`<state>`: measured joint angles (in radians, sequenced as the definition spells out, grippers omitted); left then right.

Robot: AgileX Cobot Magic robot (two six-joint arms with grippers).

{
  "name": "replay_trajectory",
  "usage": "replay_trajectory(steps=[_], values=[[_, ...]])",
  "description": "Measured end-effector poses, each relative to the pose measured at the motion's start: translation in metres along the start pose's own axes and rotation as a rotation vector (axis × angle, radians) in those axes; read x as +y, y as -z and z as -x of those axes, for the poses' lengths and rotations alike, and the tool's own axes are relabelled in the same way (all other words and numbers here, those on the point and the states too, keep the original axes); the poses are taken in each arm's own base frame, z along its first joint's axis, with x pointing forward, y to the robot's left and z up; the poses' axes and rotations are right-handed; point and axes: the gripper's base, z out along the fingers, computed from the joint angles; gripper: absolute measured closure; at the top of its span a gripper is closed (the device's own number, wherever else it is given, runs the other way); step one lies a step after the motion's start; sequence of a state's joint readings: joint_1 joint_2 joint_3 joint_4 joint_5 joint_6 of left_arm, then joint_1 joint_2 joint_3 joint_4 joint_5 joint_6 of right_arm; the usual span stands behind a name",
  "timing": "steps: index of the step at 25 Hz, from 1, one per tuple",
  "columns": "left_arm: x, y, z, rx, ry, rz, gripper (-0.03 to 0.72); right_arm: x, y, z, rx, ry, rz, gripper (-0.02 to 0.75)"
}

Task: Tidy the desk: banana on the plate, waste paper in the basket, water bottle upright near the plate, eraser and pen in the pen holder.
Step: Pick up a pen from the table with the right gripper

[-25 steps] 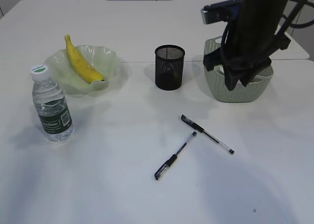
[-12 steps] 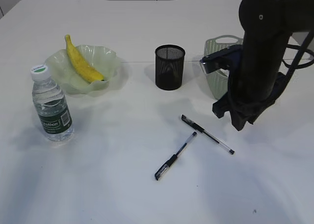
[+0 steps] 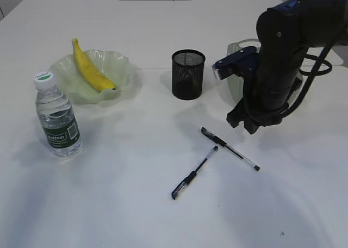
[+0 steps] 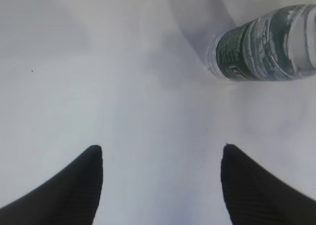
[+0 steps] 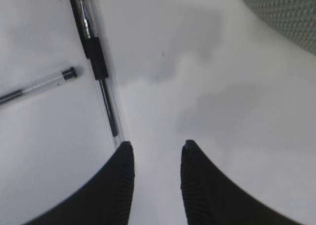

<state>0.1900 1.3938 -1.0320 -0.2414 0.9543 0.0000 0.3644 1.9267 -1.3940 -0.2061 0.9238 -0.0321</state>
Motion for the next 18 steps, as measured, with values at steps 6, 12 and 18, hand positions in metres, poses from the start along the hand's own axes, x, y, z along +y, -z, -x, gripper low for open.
replay_trajectory(steps=[6,12,18], values=[[0.000,0.000,0.000,0.000,0.000,0.000,0.160,0.003,-0.004,0.008,-0.032,-0.047,0.035,0.496],[0.000,0.000,0.000,0.000,0.000,0.000,0.160,0.010,-0.027,0.018,0.050,-0.020,0.111,0.491],[0.000,0.000,0.000,0.000,0.000,0.000,0.160,0.010,-0.048,0.029,0.077,-0.036,0.158,0.486]])
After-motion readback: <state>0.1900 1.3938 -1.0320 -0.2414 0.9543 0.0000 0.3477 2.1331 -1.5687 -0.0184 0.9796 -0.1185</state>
